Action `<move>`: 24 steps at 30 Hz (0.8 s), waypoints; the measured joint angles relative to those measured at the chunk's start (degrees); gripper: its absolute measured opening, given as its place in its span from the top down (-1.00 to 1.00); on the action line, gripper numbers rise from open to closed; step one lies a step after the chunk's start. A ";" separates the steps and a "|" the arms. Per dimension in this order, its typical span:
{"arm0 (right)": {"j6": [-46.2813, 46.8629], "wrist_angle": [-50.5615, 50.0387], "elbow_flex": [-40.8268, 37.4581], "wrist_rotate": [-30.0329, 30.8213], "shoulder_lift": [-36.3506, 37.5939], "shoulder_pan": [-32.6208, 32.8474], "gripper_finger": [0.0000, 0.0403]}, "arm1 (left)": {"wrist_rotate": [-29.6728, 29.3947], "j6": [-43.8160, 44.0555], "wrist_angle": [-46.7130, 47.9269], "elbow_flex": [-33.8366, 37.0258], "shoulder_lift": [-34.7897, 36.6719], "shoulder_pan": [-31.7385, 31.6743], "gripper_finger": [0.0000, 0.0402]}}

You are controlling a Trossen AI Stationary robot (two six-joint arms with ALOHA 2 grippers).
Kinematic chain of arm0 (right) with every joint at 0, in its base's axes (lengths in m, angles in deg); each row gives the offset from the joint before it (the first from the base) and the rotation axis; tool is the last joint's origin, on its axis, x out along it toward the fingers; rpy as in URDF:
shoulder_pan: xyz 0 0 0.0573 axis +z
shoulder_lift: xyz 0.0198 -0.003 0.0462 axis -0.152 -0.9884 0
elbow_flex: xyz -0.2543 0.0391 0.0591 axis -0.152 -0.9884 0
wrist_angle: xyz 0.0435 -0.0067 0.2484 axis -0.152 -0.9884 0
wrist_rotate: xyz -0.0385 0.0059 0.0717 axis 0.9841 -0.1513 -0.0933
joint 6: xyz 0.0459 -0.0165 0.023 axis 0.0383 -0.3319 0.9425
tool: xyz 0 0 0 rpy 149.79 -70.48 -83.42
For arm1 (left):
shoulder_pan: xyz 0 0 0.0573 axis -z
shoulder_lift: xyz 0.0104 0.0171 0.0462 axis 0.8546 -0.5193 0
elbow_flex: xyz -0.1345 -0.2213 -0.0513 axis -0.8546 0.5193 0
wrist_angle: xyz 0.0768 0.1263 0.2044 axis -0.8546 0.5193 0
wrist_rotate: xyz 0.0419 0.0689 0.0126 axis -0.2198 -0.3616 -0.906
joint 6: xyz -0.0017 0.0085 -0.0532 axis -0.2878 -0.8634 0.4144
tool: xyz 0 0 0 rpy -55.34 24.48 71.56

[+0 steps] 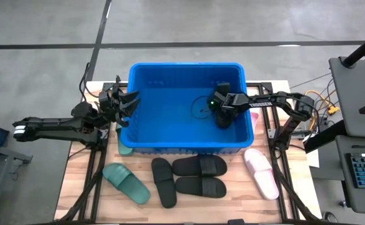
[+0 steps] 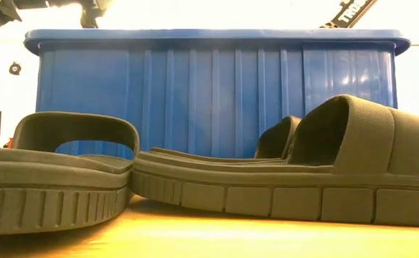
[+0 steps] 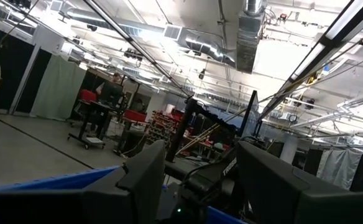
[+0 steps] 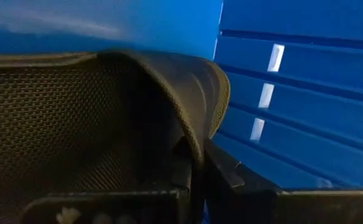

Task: Pick and place slides into bin
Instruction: Put the black slide into the blue container

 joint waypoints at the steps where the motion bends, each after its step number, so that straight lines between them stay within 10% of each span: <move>1: -0.15 0.00 0.00 -0.05 0.00 -0.11 0.94 | 0.00 0.00 0.00 0.00 0.00 -0.01 0.08; 24: 0.89 -9.25 4.68 -2.89 0.00 -0.77 0.30 | 0.02 0.02 0.00 0.00 0.00 -0.01 0.08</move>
